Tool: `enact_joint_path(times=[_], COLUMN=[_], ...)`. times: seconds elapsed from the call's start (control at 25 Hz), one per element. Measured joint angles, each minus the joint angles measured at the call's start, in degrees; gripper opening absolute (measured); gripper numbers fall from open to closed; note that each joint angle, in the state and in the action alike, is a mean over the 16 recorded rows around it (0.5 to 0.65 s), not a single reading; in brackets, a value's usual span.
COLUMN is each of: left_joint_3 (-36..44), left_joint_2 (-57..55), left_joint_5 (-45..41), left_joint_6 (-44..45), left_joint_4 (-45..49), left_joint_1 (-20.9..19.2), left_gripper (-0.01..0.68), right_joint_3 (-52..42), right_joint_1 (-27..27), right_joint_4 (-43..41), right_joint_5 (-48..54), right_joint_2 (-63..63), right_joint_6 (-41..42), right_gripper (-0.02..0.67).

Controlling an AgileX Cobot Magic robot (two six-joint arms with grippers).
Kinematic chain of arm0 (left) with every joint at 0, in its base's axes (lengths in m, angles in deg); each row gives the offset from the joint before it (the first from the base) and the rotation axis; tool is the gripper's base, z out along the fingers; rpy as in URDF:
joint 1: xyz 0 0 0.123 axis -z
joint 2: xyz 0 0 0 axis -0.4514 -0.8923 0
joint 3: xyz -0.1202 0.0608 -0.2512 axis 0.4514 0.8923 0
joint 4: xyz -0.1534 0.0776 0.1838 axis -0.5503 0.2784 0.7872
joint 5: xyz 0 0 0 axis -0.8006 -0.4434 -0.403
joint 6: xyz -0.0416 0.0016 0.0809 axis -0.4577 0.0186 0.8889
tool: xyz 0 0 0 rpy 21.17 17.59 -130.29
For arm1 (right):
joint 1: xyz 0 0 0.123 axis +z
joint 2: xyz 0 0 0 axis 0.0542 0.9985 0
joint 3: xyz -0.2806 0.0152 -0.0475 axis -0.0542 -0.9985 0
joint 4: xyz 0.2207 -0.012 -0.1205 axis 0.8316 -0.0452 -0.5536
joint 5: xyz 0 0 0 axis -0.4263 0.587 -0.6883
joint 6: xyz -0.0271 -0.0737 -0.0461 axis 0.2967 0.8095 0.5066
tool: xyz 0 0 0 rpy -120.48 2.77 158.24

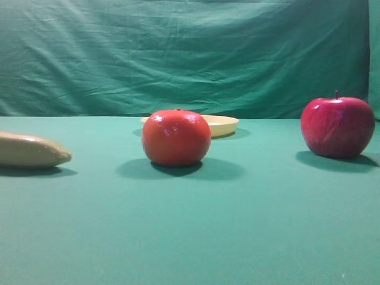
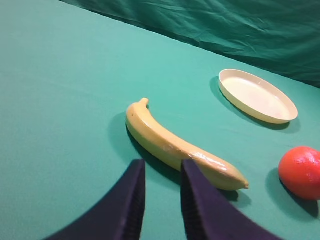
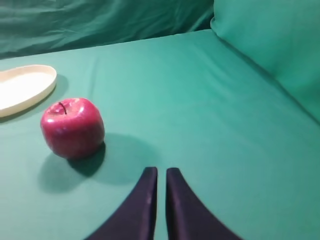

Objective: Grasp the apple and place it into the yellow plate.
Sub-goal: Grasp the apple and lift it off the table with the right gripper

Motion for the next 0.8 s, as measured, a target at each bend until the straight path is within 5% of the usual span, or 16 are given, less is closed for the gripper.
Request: enact_joint_path(times=[0.8], left_joint_3=[0.0], left_joint_2=[0.0], left_joint_5=[0.0], left_joint_6=[0.0], left_joint_4=[0.0], left_joint_1=[0.0], left_gripper=[0.157], right_joint_3=[9.19], right_joint_1=[0.0], right_joint_4=[6.22], right_joint_5=[-9.22], right_joint_2=[9.89], right_joint_6=[3.3], right_gripper=[0.0])
